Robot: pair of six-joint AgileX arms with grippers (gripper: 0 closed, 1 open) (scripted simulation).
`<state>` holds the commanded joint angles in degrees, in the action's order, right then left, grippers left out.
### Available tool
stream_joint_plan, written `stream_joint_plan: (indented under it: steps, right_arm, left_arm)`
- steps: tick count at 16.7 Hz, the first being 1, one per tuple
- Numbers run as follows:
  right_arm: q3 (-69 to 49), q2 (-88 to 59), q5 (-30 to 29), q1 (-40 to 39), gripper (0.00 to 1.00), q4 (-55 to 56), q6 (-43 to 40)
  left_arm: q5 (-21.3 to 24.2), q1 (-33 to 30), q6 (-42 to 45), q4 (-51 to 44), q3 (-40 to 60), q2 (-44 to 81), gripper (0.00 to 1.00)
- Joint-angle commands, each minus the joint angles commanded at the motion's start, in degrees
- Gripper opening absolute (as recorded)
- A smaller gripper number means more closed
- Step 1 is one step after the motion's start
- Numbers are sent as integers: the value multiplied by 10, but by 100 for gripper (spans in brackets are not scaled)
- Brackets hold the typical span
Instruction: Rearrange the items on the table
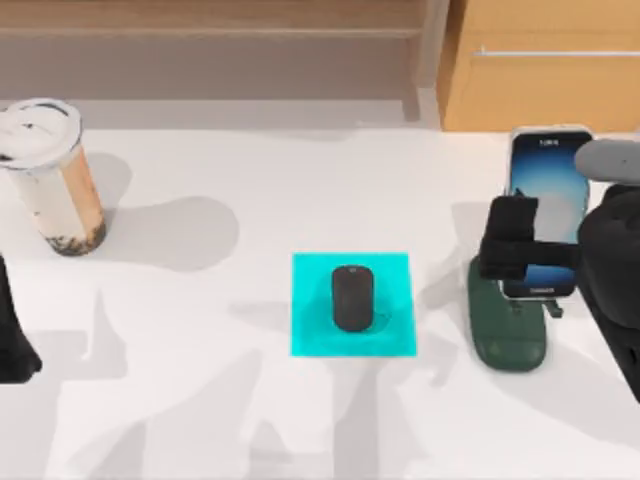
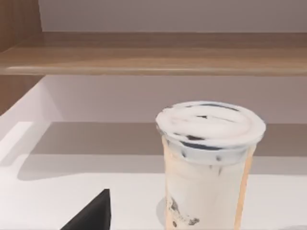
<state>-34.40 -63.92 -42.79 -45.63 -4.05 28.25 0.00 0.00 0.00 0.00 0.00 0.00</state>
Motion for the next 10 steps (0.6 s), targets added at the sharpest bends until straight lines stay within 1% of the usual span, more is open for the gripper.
stream_joint_plan:
  steps: [4,10]
  right_arm:
    - [-12,-20,-21,-28,100,-37,14]
    - [-8,-12,-17,-21,100,-35,12]
  left_arm:
    - [0,0,0,0,0,0,100]
    - [0,0,0,0,0,0,100]
